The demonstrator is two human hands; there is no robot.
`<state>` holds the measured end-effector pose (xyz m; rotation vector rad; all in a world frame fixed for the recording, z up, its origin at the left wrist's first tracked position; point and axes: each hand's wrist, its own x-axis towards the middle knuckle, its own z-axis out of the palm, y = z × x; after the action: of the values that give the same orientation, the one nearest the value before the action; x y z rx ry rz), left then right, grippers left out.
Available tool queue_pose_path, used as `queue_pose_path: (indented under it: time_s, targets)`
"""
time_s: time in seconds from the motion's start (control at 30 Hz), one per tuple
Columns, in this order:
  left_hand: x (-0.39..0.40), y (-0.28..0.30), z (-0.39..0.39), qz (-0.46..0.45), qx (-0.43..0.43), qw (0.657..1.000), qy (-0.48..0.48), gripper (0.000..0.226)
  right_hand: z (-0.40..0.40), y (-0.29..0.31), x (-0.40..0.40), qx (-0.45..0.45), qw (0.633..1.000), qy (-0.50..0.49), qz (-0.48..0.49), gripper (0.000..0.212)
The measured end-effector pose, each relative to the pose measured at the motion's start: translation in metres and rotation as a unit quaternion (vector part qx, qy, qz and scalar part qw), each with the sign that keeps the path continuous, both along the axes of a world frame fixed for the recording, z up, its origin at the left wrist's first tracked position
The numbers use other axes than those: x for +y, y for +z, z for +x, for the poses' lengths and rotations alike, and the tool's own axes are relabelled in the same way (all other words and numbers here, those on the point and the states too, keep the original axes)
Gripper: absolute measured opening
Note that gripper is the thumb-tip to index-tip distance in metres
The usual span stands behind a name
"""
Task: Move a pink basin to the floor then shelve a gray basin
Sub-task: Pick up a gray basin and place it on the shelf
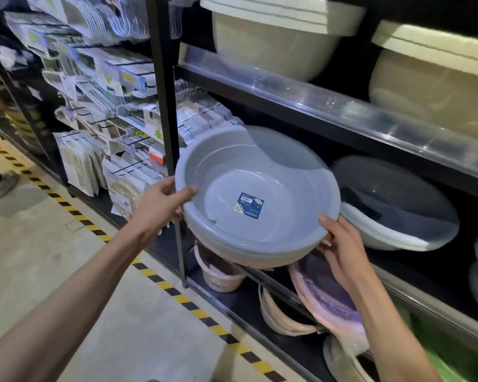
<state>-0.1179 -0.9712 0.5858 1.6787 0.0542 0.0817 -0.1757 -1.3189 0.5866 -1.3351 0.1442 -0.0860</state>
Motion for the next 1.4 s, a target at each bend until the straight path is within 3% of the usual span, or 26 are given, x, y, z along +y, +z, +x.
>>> queue_pose_path:
  time_s: [0.13, 0.4, 0.53, 0.63, 0.73, 0.87, 1.03, 1.17, 1.3, 1.4]
  targets:
    - [0.014, -0.006, 0.05, -0.007, 0.0, 1.0, -0.017, 0.019, 0.028, 0.001, 0.028, 0.012, 0.998, -0.053, -0.022, 0.004]
    - [0.039, -0.01, 0.142, -0.01, 0.007, 0.995, -0.096, 0.018, 0.079, 0.01, 0.063, 0.031, 0.992, -0.113, -0.051, 0.009]
    - [0.035, -0.01, 0.183, -0.025, 0.035, 0.993, -0.113, 0.039, 0.109, 0.01, 0.065, 0.031, 0.987, -0.149, -0.043, 0.016]
    - [0.026, -0.014, 0.217, -0.03, 0.035, 0.992, -0.117, 0.038, 0.134, 0.008, 0.057, 0.028, 0.984, -0.172, -0.034, 0.025]
    - [0.015, -0.016, 0.251, -0.035, 0.039, 0.991, -0.122, 0.042, 0.165, 0.001, 0.046, 0.027, 0.978, -0.204, -0.029, 0.014]
    - [-0.001, -0.018, 0.291, -0.023, 0.043, 0.993, -0.112, 0.064, 0.202, -0.008, 0.036, 0.04, 0.967, -0.249, 0.021, 0.039]
    - [-0.019, -0.021, 0.32, -0.022, 0.056, 0.994, -0.094, 0.042, 0.229, -0.017, 0.024, 0.056, 0.964, -0.261, -0.013, 0.023]
    - [-0.028, -0.031, 0.323, -0.022, 0.064, 0.992, -0.103, 0.038, 0.239, -0.027, 0.016, 0.07, 0.958, -0.277, -0.01, 0.04]
    - [-0.029, -0.042, 0.323, -0.029, 0.043, 0.99, -0.127, 0.032, 0.241, -0.043, 0.01, 0.078, 0.957, -0.28, 0.012, 0.006]
    - [-0.028, -0.046, 0.322, -0.022, 0.035, 0.992, -0.122, 0.028, 0.243, -0.05, 0.01, 0.079, 0.956, -0.281, 0.022, 0.009]
